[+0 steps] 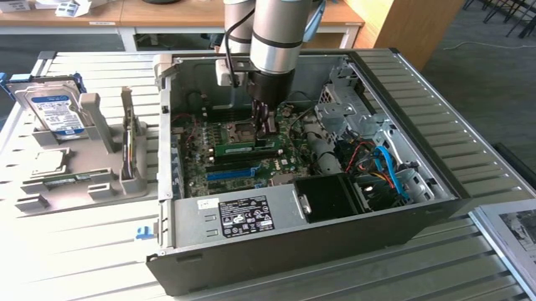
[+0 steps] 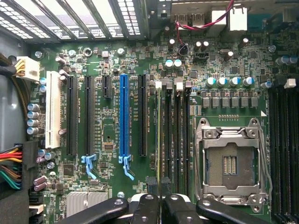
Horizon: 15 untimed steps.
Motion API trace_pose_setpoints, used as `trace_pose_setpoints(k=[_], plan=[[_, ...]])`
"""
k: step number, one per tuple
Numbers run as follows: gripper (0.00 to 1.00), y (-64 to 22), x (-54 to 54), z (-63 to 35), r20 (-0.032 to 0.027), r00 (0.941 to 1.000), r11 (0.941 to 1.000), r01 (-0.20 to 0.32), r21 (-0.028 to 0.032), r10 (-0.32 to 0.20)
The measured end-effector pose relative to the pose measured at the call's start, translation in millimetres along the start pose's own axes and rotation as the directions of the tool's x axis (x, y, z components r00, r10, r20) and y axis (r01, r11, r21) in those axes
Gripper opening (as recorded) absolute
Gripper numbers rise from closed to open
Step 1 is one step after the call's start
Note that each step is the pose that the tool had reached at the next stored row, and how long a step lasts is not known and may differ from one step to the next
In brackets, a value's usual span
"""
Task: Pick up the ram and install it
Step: 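Insert the ram into the slot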
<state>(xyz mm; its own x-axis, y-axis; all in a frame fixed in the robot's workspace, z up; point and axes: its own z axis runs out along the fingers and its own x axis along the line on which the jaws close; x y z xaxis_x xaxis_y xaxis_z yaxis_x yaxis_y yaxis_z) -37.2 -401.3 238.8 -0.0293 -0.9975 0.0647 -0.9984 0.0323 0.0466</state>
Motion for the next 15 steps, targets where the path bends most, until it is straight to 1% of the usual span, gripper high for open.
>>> trace_pose_setpoints(k=[4, 15], plan=[[0.12, 0.0, 0.0, 0.2, 0.0000, 1.0000, 1.0000, 0.000, 0.0000, 0.000], [0.12, -0.2, -0.3, 5.2, -0.0001, 1.0000, 1.0000, 0.000, -0.0001, 0.000]])
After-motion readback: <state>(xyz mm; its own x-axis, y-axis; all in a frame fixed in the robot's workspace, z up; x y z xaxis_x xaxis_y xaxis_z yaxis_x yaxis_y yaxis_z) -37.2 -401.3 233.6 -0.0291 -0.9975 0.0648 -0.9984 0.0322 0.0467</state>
